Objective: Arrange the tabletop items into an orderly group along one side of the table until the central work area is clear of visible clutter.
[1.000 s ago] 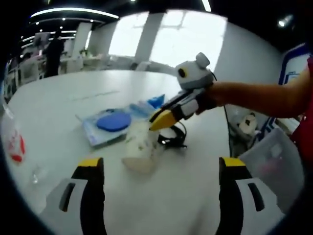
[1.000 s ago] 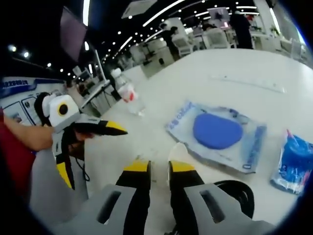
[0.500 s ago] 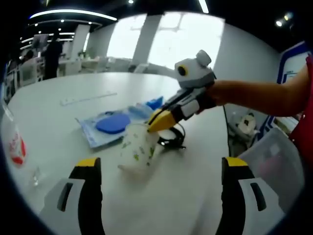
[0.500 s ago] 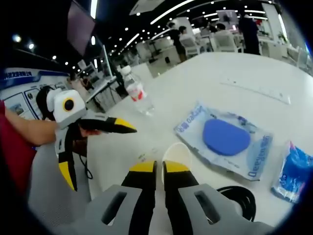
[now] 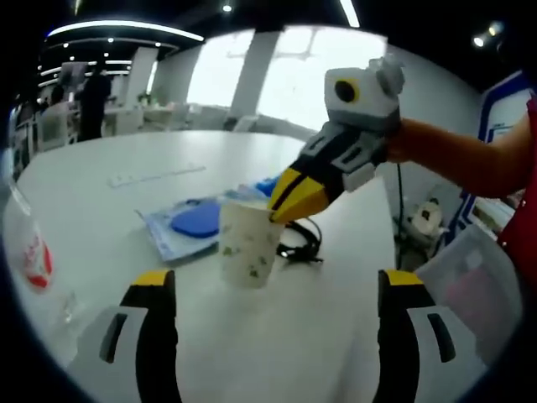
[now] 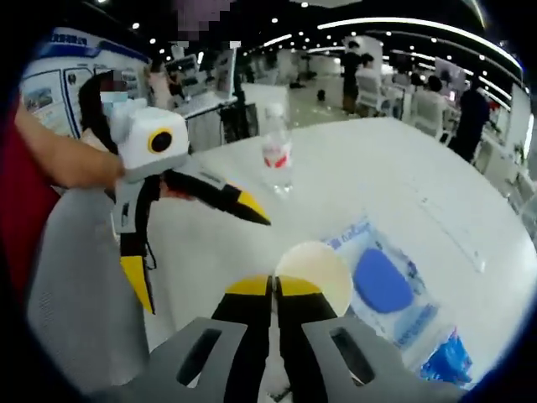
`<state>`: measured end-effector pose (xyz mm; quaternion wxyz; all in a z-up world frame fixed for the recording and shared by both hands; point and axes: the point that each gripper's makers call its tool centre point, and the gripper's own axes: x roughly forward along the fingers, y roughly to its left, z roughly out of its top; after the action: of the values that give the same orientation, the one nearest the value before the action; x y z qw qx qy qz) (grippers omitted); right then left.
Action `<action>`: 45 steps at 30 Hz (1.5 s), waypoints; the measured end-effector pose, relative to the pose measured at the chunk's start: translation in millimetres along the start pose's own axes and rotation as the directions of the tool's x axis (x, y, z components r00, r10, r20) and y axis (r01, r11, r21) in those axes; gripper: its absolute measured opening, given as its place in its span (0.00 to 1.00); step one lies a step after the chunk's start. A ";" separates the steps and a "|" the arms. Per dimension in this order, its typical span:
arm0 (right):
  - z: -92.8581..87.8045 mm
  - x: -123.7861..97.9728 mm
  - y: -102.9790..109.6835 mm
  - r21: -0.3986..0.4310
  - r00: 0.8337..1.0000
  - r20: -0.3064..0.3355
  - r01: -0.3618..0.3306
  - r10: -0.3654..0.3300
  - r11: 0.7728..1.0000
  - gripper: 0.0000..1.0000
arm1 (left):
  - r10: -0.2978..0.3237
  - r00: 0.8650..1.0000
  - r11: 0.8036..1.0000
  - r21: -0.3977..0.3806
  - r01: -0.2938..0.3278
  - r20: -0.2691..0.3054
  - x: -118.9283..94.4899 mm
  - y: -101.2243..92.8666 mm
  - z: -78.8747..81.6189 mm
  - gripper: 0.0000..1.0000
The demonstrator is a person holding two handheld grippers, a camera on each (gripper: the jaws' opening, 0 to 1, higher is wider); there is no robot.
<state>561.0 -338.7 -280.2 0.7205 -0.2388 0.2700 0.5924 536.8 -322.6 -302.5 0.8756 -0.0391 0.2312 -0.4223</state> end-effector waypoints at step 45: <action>70.4 -19.0 66.1 -0.309 0.993 -0.118 -0.051 0.014 0.950 0.02 | -0.004 0.978 0.956 0.287 -0.057 0.208 -18.8 -8.5 61.9 0.50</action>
<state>500.7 -293.5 -216.9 0.6473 -0.3786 0.2181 0.6246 547.6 -321.7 -238.3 0.8967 0.0499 0.0749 -0.4334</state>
